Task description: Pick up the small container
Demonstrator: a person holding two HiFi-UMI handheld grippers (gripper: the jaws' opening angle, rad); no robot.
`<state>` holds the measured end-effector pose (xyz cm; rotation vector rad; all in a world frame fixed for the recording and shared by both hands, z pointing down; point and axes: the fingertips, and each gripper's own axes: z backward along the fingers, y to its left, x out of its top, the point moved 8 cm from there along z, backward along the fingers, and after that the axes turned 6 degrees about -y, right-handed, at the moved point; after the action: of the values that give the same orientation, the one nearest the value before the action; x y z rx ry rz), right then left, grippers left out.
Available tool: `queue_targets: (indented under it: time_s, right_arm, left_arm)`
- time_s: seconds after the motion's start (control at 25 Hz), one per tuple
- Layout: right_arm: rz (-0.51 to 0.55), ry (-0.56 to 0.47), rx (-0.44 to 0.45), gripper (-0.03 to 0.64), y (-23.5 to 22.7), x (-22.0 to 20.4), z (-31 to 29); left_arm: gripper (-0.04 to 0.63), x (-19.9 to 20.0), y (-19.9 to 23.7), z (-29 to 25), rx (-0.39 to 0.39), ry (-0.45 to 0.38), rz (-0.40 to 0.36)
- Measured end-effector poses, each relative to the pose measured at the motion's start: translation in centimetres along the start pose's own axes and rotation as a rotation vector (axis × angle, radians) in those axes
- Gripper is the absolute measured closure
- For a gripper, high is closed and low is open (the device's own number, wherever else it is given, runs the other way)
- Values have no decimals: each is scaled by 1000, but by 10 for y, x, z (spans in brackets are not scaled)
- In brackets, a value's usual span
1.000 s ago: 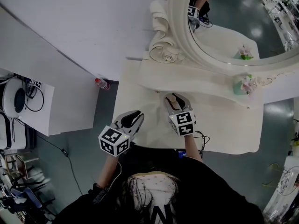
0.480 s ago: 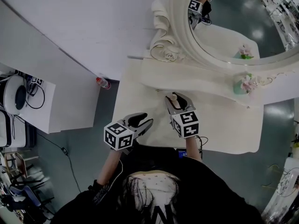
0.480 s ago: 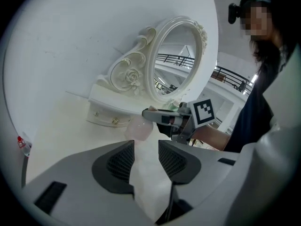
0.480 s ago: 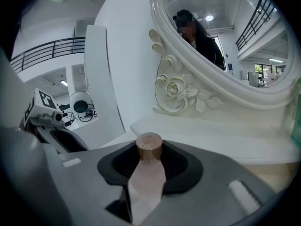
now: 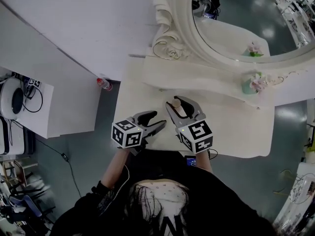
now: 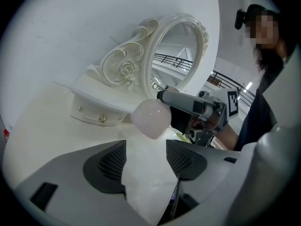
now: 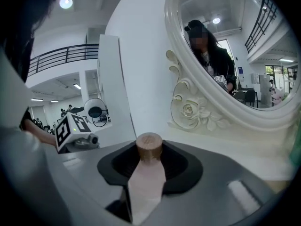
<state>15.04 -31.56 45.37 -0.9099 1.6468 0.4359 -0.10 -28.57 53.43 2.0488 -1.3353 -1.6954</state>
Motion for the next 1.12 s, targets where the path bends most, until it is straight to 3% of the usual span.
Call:
queue_targets:
  time_s: [0.08,0.2,0.48,0.76,1.12]
  right_arm:
    - [3,-9,16,472,6,4,4]
    - [11,-14,35,472,14,6,6]
    - [21,-9,50,472,36,3,13]
    - [17,-34,42,472,62,9,22]
    - [63,-55,42,472,135,15,25]
  left_arm:
    - [326,2,-1,-5,-34,-10,28]
    - [324,3,-4,-10,-73,-26,53]
    - [324,0,-20,-4,-139,-62,5]
    - [324,-1,-32,22,-118,-69,-68]
    - [325,-16,-42,89,-98,-68,-142]
